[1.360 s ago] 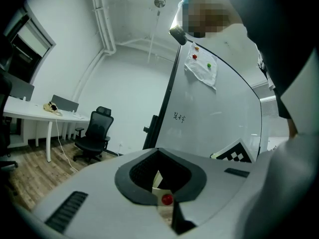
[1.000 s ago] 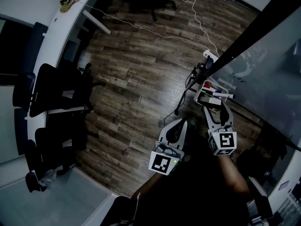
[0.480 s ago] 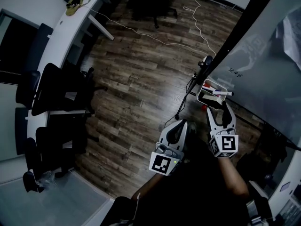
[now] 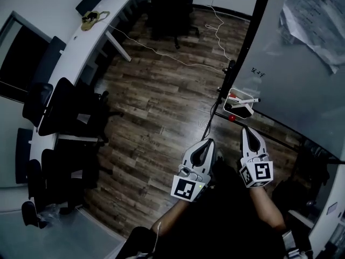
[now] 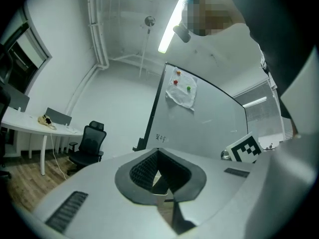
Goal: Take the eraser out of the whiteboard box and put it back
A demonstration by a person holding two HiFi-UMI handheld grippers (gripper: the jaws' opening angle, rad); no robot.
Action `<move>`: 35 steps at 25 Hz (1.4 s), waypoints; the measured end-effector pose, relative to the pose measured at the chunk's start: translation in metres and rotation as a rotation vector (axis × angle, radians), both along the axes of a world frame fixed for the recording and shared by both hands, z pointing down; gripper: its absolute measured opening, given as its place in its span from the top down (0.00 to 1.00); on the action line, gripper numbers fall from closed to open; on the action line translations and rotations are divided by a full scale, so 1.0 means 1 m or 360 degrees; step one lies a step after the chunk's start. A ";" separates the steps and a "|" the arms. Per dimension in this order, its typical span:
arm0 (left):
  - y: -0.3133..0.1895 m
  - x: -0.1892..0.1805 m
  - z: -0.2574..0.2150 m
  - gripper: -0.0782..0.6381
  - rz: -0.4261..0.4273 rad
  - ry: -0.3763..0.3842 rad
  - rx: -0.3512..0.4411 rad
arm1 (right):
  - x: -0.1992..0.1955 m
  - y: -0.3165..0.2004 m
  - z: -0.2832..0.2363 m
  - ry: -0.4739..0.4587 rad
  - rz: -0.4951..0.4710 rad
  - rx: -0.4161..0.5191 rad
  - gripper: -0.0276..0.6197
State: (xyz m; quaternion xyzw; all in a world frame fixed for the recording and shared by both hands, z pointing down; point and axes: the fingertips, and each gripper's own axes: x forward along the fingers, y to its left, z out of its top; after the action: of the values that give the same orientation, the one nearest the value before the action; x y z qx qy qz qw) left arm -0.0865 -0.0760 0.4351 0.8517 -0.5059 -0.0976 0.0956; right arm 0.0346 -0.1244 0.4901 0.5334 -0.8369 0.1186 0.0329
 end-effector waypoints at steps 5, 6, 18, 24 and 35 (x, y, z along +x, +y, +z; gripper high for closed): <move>0.039 0.000 -0.008 0.88 0.0068 -0.0004 0.0052 | 0.003 0.049 -0.015 -0.0077 0.0033 0.0018 0.93; 0.045 0.001 -0.010 0.88 0.0081 -0.0015 0.0071 | 0.005 0.058 -0.017 -0.0087 0.0040 0.0021 0.93; 0.092 0.033 -0.014 0.88 0.0156 -0.0043 0.0073 | 0.037 0.131 -0.032 -0.0128 0.0019 0.0051 0.93; 0.104 0.051 -0.019 0.88 0.0113 -0.0084 0.0107 | 0.057 0.161 -0.039 -0.0191 -0.0030 0.0081 0.93; 0.108 0.080 -0.017 0.88 0.0084 -0.0133 0.0125 | 0.089 0.166 -0.049 -0.0242 -0.0043 0.0153 0.94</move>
State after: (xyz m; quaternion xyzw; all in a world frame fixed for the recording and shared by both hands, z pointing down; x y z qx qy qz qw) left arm -0.0065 0.0317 0.4176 0.8712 -0.4825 -0.0791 0.0436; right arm 0.1241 0.0418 0.4411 0.5125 -0.8488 0.1179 -0.0549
